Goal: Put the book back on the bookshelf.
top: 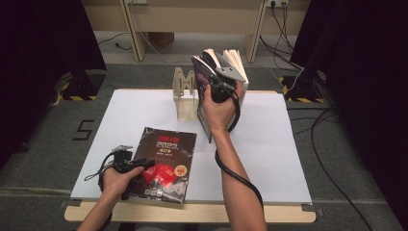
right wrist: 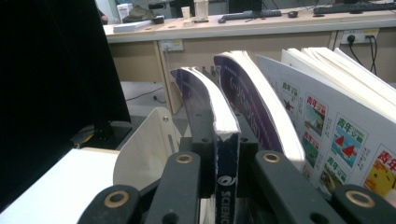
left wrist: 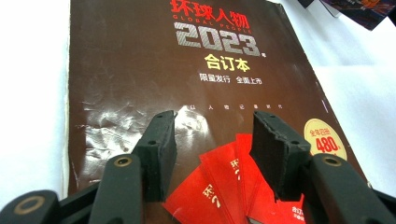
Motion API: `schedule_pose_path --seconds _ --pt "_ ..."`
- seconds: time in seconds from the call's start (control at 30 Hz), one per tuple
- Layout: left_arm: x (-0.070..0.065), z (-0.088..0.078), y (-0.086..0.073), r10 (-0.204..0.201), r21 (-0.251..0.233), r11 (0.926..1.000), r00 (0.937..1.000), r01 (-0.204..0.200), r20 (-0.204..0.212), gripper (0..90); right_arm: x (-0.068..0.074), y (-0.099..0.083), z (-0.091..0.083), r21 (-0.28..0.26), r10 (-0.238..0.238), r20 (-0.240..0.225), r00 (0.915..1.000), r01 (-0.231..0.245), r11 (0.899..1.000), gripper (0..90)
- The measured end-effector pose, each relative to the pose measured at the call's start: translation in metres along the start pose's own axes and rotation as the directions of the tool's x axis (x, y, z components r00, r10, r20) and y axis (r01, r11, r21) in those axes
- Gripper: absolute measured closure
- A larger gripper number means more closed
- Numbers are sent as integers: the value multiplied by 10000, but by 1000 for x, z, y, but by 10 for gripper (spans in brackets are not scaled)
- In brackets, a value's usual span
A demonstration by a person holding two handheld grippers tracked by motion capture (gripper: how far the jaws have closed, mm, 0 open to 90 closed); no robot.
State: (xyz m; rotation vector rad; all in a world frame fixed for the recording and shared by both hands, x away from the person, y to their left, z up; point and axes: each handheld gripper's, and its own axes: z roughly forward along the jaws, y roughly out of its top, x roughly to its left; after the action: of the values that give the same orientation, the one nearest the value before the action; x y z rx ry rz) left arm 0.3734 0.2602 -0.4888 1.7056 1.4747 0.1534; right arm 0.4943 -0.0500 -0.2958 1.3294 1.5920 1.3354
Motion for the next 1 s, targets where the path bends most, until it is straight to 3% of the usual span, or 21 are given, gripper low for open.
schedule_pose_path --seconds 0.27,0.5,0.53,0.77,1.0 --pt "0 0 0 13 4 10000 10000 -13 5 488 5 -8 -7 -4 -83 75 9999 83 10000 834" --pt "-1 0 -1 23 -4 10000 10000 -23 -28 487 -3 -10 -20 901 665 148 9977 -676 9936 788" --pt "-1 0 -1 31 7 10000 10000 -31 -32 487 -5 -10 -21 1003 523 244 9983 -545 9935 786" --pt "-1 0 -1 47 19 10000 10000 -47 -18 487 -12 -5 -25 1588 892 5 9960 -882 9834 761" --pt "-1 0 -1 71 29 10000 10000 -71 -4 487 -16 -1 -21 1975 658 -57 9978 -633 9783 730"
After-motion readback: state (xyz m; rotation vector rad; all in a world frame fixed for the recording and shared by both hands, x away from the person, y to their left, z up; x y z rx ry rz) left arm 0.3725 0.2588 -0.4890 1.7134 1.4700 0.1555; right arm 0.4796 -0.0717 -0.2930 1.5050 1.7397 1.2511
